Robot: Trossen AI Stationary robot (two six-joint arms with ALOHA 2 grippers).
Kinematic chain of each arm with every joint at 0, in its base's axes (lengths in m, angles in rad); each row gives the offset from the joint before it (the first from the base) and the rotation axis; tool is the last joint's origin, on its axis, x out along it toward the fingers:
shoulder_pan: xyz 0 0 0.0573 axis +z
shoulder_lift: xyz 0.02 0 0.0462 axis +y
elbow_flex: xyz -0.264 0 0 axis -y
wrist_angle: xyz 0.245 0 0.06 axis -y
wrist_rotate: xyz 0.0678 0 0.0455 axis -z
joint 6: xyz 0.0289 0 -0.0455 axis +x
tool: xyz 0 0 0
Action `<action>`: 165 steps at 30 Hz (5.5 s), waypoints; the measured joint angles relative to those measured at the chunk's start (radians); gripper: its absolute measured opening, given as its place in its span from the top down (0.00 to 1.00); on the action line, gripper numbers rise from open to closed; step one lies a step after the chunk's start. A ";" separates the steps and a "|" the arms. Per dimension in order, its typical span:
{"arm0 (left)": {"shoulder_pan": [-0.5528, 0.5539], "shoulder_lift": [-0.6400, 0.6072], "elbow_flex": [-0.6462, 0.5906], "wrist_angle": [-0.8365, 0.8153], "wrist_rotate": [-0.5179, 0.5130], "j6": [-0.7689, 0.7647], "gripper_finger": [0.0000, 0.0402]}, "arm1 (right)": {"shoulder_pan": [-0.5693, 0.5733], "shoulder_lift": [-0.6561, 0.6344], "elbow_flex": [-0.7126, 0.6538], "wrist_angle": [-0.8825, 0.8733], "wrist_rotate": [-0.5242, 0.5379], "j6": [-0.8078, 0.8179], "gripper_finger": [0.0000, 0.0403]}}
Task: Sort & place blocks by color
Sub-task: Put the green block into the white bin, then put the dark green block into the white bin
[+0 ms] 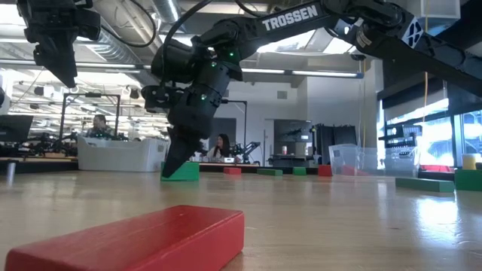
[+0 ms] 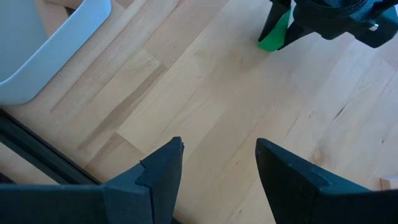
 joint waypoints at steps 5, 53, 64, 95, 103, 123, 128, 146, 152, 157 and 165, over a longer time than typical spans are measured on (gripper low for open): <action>0.000 0.000 0.000 0.000 0.000 0.000 0.52 | 0.000 -0.001 0.017 -0.046 -0.002 -0.005 0.77; 0.000 0.013 0.000 0.165 0.050 0.203 0.52 | 0.200 -0.451 0.016 -0.688 0.191 0.473 0.77; 0.000 0.013 0.000 0.164 0.050 0.214 0.52 | 0.208 -0.621 -0.041 -0.686 0.300 0.575 0.77; 0.000 0.013 0.000 0.295 -0.004 0.217 0.52 | 0.697 -1.383 -1.151 -0.490 -0.116 1.747 0.77; 0.000 0.013 0.000 0.347 -0.003 0.217 0.52 | 0.808 -1.386 -1.361 -0.184 -0.188 1.958 0.77; 0.000 0.013 0.000 0.353 -0.003 0.209 0.52 | 0.843 -1.386 -1.695 0.188 -0.211 2.071 0.77; 0.000 0.013 0.000 0.353 -0.003 0.208 0.52 | 0.843 -1.386 -1.698 0.184 -0.212 2.071 0.67; 0.000 0.013 0.000 0.352 0.080 0.217 0.52 | 0.837 -1.386 -1.534 0.079 -0.139 2.090 0.60; 0.000 0.013 0.000 0.352 0.080 0.217 0.52 | 0.820 -1.386 -1.326 -0.130 0.096 2.142 0.60; 0.000 0.013 0.000 0.352 0.077 0.217 0.52 | 0.777 -1.386 -1.203 -0.290 0.241 2.202 0.60; 0.000 0.013 0.000 0.352 0.077 0.217 0.52 | 0.605 -1.379 -1.192 -0.409 0.307 2.221 0.60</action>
